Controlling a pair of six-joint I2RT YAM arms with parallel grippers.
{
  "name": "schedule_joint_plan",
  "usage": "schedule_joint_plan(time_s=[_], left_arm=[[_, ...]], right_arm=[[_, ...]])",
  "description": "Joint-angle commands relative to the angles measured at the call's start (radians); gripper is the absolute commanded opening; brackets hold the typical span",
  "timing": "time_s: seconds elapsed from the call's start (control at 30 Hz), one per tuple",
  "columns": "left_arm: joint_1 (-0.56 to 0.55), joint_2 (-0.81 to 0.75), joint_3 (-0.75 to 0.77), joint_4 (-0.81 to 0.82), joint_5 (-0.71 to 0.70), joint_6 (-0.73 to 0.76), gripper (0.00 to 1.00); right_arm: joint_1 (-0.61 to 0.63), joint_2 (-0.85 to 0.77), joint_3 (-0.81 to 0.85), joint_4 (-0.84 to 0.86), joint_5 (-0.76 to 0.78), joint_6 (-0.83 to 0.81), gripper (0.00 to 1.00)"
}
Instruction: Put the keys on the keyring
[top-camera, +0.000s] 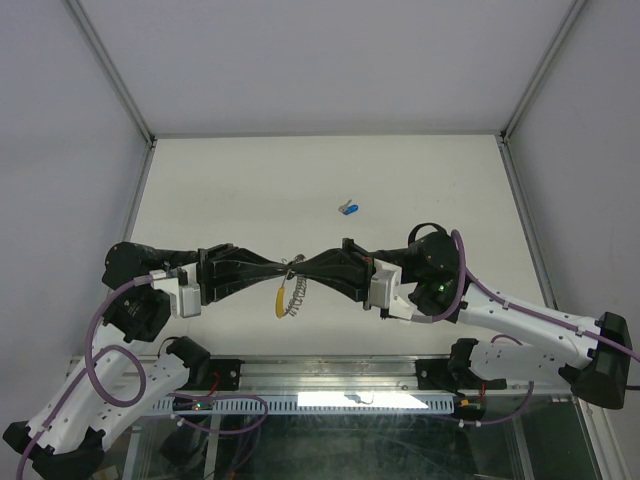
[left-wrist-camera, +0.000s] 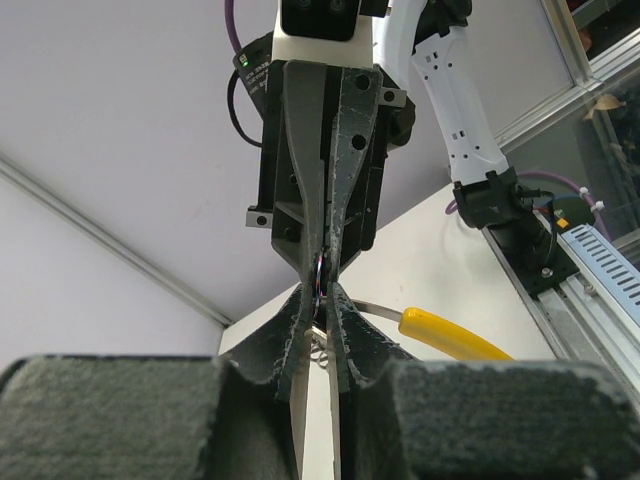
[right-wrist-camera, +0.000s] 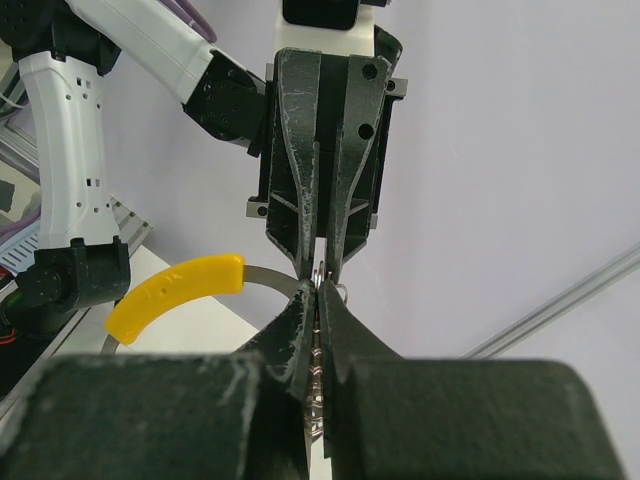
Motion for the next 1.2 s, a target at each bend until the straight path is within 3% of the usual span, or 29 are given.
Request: schedule_joint_plan(time_s=[0.0, 1.17], left_arm=[[-0.004, 0.001, -0.012, -0.002, -0.02, 0.01, 0.09], [-0.004, -0.005, -0.005, -0.017, -0.027, 0.035, 0.1]], right_arm=[[0.016, -0.017, 0.031, 0.077, 0.013, -0.004, 0.0], [0.016, -0.026, 0.033, 0.052, 0.008, -0.012, 0.0]])
